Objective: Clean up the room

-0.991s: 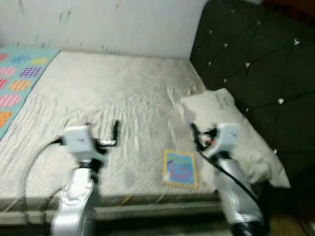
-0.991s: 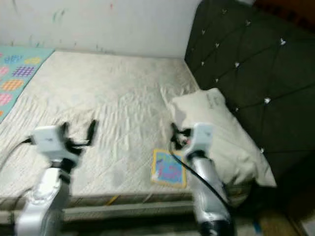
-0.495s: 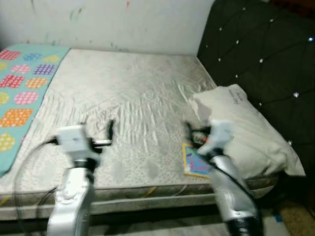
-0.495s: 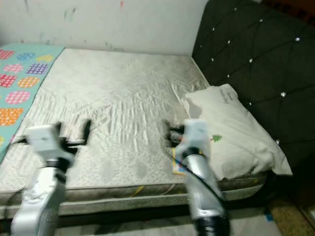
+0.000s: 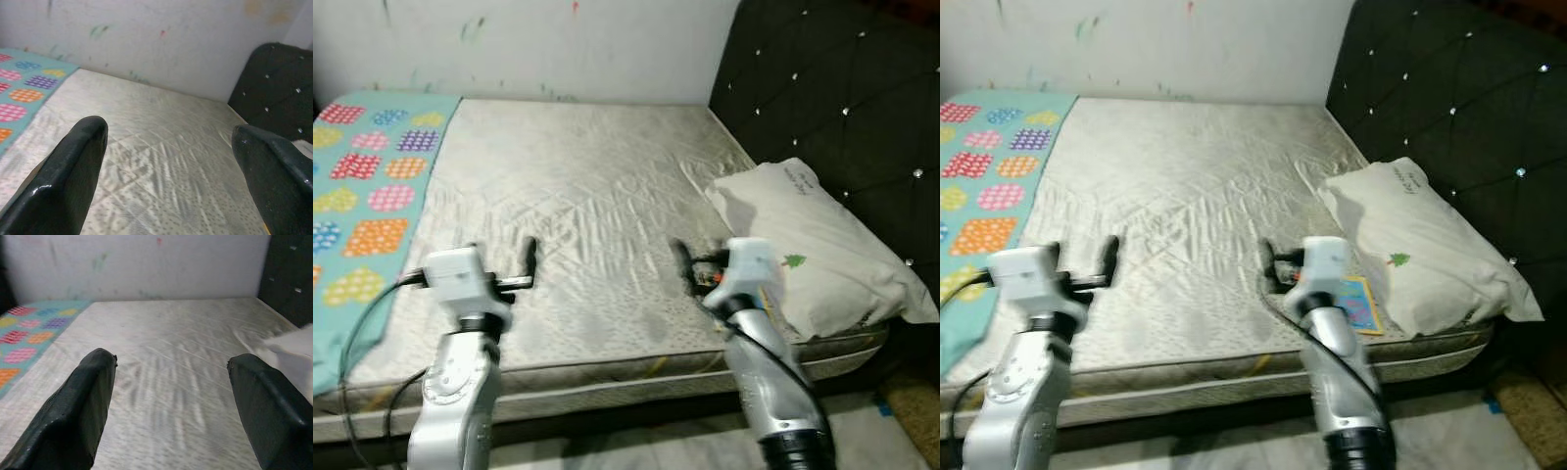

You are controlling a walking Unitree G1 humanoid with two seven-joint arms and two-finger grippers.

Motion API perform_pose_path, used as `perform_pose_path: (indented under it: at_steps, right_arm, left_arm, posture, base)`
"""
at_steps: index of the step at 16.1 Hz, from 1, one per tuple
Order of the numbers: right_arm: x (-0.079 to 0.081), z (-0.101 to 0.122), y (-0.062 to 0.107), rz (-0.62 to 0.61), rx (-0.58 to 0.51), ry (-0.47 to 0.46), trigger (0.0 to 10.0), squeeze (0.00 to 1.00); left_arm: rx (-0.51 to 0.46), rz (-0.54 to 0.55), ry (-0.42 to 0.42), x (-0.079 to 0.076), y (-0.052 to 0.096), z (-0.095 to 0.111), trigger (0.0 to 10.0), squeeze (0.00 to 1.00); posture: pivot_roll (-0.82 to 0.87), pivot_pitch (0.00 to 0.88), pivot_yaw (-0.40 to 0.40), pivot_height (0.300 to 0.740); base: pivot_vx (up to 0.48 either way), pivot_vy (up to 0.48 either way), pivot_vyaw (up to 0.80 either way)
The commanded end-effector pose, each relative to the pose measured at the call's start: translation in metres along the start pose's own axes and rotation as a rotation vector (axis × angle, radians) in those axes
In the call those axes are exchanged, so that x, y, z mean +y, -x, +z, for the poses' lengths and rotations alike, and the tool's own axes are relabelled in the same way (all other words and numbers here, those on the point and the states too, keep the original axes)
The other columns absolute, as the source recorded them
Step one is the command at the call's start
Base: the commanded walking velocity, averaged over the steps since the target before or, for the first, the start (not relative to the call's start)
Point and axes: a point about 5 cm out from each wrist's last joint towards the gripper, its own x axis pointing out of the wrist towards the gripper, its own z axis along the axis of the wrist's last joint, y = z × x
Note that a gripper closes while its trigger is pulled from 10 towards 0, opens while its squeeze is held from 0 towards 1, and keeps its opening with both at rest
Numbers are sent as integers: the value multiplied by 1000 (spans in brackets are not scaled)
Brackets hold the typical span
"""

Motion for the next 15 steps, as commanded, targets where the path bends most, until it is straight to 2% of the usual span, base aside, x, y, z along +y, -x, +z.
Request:
perform_pose_path:
  at_steps: [1, 6, 13, 15]
  right_arm:
    - [-14, 4, 2, -36, -10, 15, 10000, 0]
    - [-14, 3, 2, -38, -8, 11, 10000, 0]
    - [-14, 3, 1, -36, -7, 6, 10000, 0]
    - [-14, 3, 1, -36, -7, 7, 10000, 0]
  left_arm:
    - [7, -28, 12, -10, -1, -2, 10000, 0]
    - [7, -23, 14, -9, -2, -2, 10000, 0]
    - [-8, -66, 28, -13, -1, 0, 10000, 0]
    - [-8, -69, 30, -13, -1, 0, 10000, 0]
  posture:
    - [33, 37, -66, 740]
    - [30, 37, -66, 740]
    - [28, 38, -63, 740]
    - [28, 38, -62, 740]
  base:
    - [0, 480, 0]
    - [0, 472, 0]
    - [0, 0, 0]
    - [339, 0, 0]
